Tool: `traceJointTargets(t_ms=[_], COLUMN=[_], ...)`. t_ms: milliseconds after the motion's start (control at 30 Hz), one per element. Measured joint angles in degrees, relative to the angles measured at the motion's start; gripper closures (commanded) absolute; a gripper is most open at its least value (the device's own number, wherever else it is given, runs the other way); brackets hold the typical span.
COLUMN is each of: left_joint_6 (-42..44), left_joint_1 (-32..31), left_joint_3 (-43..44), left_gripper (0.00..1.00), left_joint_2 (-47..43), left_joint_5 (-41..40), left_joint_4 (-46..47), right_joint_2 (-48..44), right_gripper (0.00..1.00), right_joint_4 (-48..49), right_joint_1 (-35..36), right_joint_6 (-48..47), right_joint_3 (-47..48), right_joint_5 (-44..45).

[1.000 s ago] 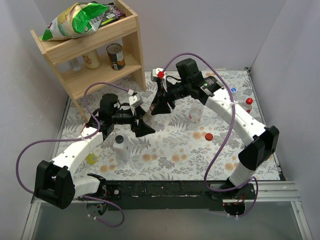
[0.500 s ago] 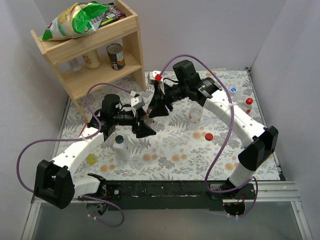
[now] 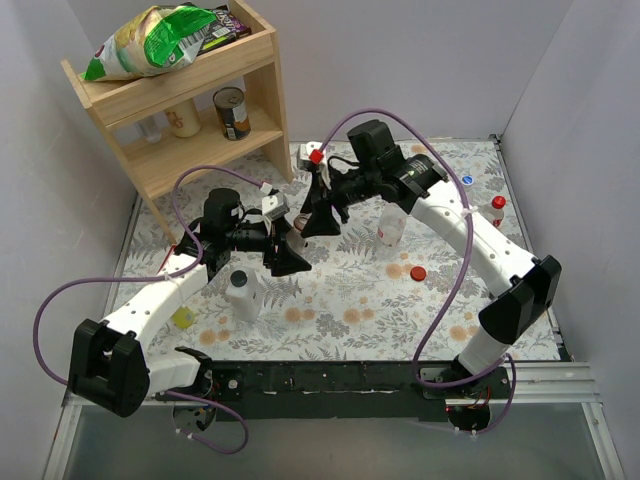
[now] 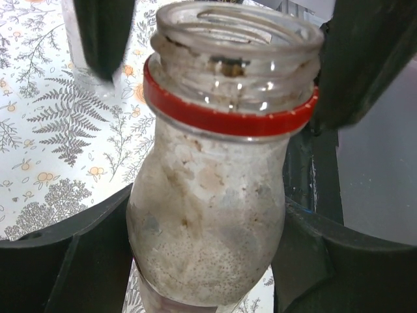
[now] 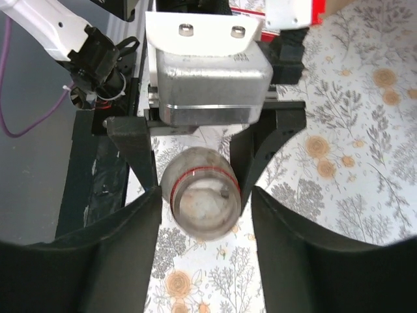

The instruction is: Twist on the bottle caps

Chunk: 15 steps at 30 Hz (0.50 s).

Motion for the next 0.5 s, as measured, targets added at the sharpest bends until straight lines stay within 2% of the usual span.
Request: traceJointTargets(t_ms=[33, 67, 167, 233, 333, 500], left_joint_6=[0.07, 0.2, 0.98, 1.49, 1.99, 2.14], left_joint_1=[0.0, 0.0, 0.0, 0.0, 0.0, 0.0], left_joint_3=[0.0, 0.0, -0.15, -0.85, -1.7, -1.81], left_gripper=[0.95, 0.99, 1.0, 1.0, 1.0, 1.0], left_joint_2=[0.0, 0.0, -0.33, -1.01, -1.73, -1.73], left_joint_5=[0.0, -0.04, -0.33, -0.57, -0.66, -1.7], left_joint_4=[-0.28, -0.44, -1.4, -1.99, -2.95, -3.48], right_joint_2=[-0.48, -1.2, -5.09, -9.27, -17.44, -31.01], right_gripper=[0.22, 0.19, 0.17, 0.2, 0.29, 0.33], right_joint_4=[-0.42, -0.9, -2.97, -4.59, -7.87, -14.99], right_joint_1=[-0.15, -0.57, -3.39, -6.19, -9.62, -12.5], right_joint_6=[0.02, -0.02, -0.9, -3.19, -10.62, -26.56], right_joint_3=[0.02, 0.02, 0.0, -0.17, -3.82, -24.28], right_joint_5=[0.68, 1.31, 2.93, 4.13, 6.47, 10.4])
